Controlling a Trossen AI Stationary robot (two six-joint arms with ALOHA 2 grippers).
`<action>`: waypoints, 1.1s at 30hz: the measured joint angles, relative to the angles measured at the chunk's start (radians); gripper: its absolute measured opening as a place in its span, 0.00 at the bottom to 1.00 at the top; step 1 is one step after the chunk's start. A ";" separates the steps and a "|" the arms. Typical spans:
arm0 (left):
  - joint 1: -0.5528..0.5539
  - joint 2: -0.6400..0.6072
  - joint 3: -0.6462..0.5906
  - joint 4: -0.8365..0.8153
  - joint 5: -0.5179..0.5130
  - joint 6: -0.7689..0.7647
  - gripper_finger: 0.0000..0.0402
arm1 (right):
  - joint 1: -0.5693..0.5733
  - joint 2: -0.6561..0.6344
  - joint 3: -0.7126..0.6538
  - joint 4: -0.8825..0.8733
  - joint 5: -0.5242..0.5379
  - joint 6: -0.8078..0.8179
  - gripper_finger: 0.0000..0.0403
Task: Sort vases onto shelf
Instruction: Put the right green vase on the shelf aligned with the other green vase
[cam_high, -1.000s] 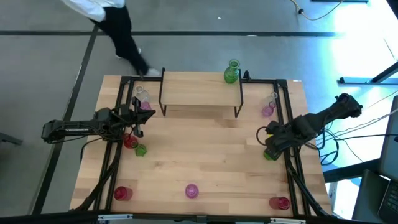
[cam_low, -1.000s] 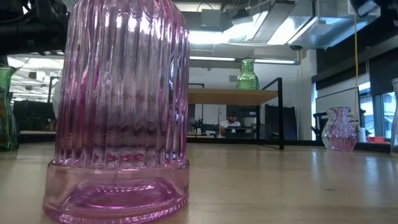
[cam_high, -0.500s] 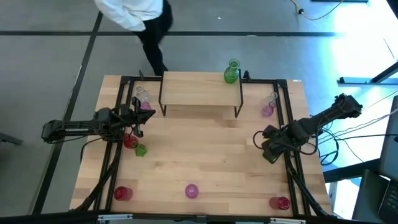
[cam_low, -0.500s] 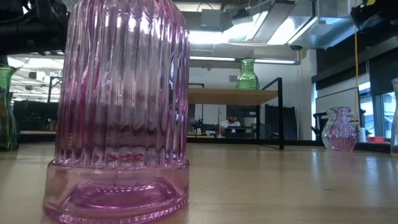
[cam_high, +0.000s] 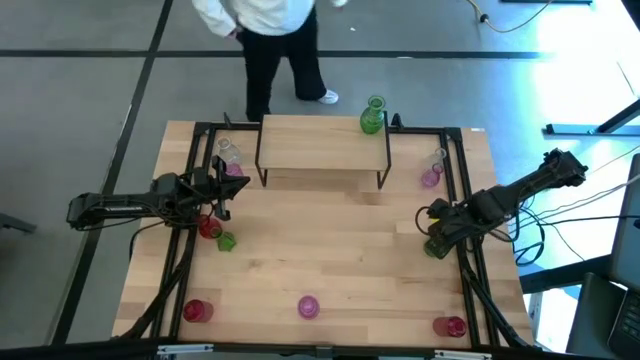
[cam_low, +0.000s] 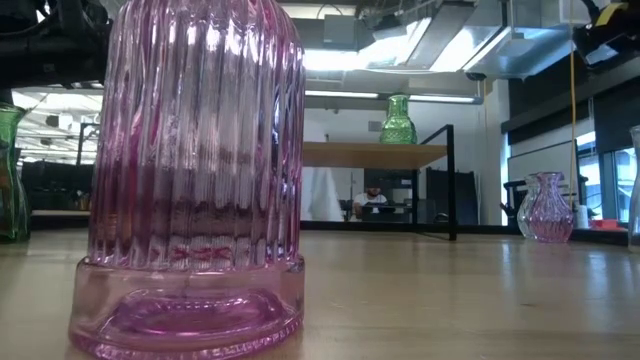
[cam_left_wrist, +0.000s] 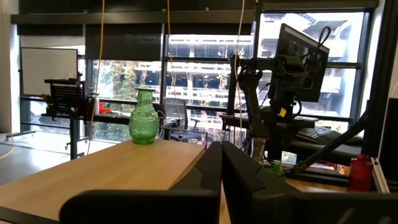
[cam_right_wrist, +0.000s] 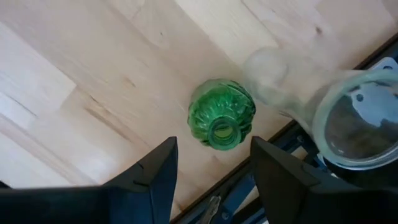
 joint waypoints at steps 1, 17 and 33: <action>0.000 0.000 0.000 0.000 0.000 0.000 0.00 | 0.000 -0.003 -0.005 -0.002 0.001 0.006 0.46; 0.000 0.000 0.000 0.000 0.000 0.000 0.00 | 0.000 0.002 -0.070 0.007 -0.027 0.051 0.46; 0.000 0.000 0.000 0.000 0.000 -0.001 0.00 | -0.001 0.002 -0.160 0.038 -0.080 0.100 0.46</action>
